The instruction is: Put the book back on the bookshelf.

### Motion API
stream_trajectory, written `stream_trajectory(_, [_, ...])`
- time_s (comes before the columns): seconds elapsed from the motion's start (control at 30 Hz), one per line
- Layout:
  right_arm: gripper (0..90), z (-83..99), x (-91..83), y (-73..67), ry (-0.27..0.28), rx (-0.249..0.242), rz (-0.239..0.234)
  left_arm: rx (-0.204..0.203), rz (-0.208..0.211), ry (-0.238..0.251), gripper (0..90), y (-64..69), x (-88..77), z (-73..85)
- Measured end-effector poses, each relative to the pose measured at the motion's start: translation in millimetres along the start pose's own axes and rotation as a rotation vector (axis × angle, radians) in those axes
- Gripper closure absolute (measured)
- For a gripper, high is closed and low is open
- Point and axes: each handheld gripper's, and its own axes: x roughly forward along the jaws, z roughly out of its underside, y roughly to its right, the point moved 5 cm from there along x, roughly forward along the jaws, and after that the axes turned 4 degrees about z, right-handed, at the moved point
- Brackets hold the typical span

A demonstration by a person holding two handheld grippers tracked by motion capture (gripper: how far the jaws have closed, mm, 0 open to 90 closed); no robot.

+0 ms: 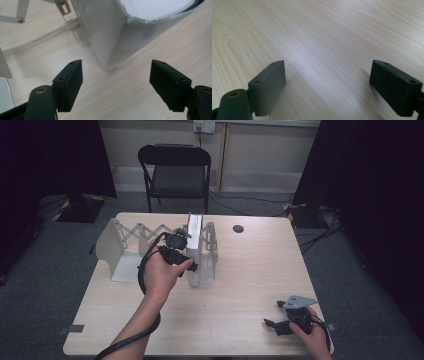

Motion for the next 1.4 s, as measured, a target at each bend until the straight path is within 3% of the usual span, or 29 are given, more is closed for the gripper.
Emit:
stream_trajectory(0.47, [13.1, 0.1, -0.2, -0.2, -0.001, -0.001, 0.002, 0.013, 0.037, 0.005, 19.2, -3.7, 3.5, 17.1])
stream_trajectory(0.6, [13.1, 0.2, -0.2, -0.3, -0.001, 0.0, 0.002, 0.027, 0.03, 0.005, 18.9, -5.0, 3.8, 19.7])
stream_trajectory(0.73, [13.1, 0.2, -0.2, -0.2, -0.001, 0.0, 0.002, 0.044, 0.046, 0.024, 19.4, -5.5, 4.8, 23.0])
stream_trajectory(1.1, [13.1, 0.2, -0.2, -0.2, -0.001, 0.0, 0.002, 0.074, 0.063, 0.017, 19.5, -8.4, 7.5, 35.8])
stream_trajectory(1.4, [13.1, 0.2, -0.2, -0.2, -0.001, 0.0, 0.002, 0.08, 0.073, 0.023, 20.2, -11.9, 9.2, 42.6])
